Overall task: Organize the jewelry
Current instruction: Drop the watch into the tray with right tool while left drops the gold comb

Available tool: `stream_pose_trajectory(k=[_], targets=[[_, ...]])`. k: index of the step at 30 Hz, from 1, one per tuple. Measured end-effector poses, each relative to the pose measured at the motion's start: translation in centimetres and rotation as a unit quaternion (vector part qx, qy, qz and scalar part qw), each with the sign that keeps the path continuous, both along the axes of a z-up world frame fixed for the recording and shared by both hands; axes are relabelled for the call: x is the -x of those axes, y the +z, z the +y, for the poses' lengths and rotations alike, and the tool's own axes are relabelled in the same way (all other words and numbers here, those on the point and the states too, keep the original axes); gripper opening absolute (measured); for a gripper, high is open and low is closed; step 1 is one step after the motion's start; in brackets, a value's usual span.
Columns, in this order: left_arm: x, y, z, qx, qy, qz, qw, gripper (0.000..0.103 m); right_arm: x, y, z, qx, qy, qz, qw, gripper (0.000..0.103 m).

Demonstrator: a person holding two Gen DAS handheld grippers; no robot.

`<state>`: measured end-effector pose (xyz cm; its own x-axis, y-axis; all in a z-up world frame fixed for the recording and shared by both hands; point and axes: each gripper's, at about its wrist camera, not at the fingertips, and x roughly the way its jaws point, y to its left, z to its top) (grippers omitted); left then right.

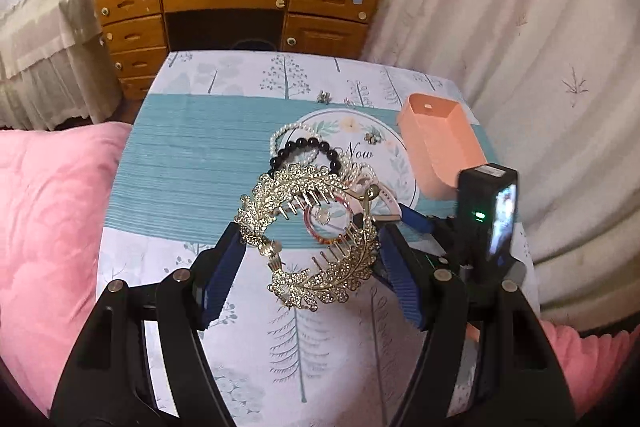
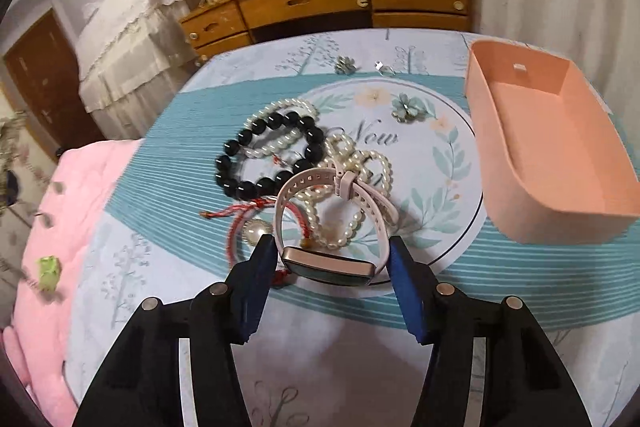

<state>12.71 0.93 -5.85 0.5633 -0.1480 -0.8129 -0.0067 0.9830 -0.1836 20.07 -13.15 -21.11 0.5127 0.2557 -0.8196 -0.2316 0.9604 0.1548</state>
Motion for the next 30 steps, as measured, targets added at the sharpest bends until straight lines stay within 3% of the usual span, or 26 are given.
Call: stream_pose_trajectory(k=[7,17,23,30], targets=[[-1.7,0.6,-3.0,0.018,0.030,-0.015,0.9993,0.067,1.5,5.6,-2.3,-0.017,0.051,-0.041,0.998,0.056],[-7.3,0.4,-7.2,0.074,0.019,-0.013,0.9970,0.067,2.0,10.8,-8.6,0.039,0.067,-0.085,0.993,0.057],[-11.4,-0.6,-11.1,0.082,-0.009,-0.001,0.9966,0.067,0.6,11.5,-14.1,0.051,0.044,-0.072,0.995,0.058],[-16.3,-2.9,-16.7,0.096,-0.046,0.026,0.9940,0.067,-1.3,9.9,-18.5,0.055,0.025,-0.047,0.997,0.058]])
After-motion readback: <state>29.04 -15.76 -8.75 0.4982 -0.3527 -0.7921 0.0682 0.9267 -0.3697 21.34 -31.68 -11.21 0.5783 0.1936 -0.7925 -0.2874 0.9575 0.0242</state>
